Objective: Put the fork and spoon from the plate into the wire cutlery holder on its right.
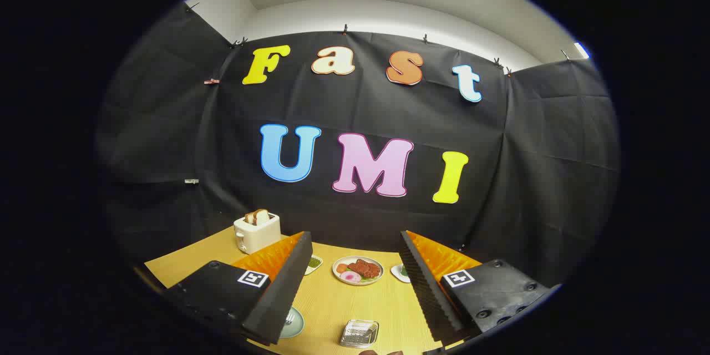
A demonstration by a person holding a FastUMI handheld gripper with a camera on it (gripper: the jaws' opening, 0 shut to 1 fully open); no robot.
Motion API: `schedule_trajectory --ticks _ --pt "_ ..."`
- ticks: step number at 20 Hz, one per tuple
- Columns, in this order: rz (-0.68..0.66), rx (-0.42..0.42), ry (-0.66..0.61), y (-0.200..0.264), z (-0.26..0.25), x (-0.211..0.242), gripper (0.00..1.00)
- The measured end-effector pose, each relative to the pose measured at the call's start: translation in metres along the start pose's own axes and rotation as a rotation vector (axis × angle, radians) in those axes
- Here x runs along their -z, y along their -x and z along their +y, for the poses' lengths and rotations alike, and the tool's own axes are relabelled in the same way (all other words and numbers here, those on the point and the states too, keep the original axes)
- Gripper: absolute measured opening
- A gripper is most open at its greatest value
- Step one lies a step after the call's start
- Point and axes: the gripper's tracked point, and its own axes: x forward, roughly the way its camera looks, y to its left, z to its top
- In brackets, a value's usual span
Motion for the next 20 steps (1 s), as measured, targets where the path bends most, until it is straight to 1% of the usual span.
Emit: schedule_trajectory --ticks 15,17,20 --pt "-0.017 0.015 0.004 -0.008 0.016 -0.007 0.98" --pt "0.020 -0.016 0.004 -0.010 0.028 0.003 0.98" --pt "0.144 -0.104 -0.001 -0.009 0.058 0.036 0.98"
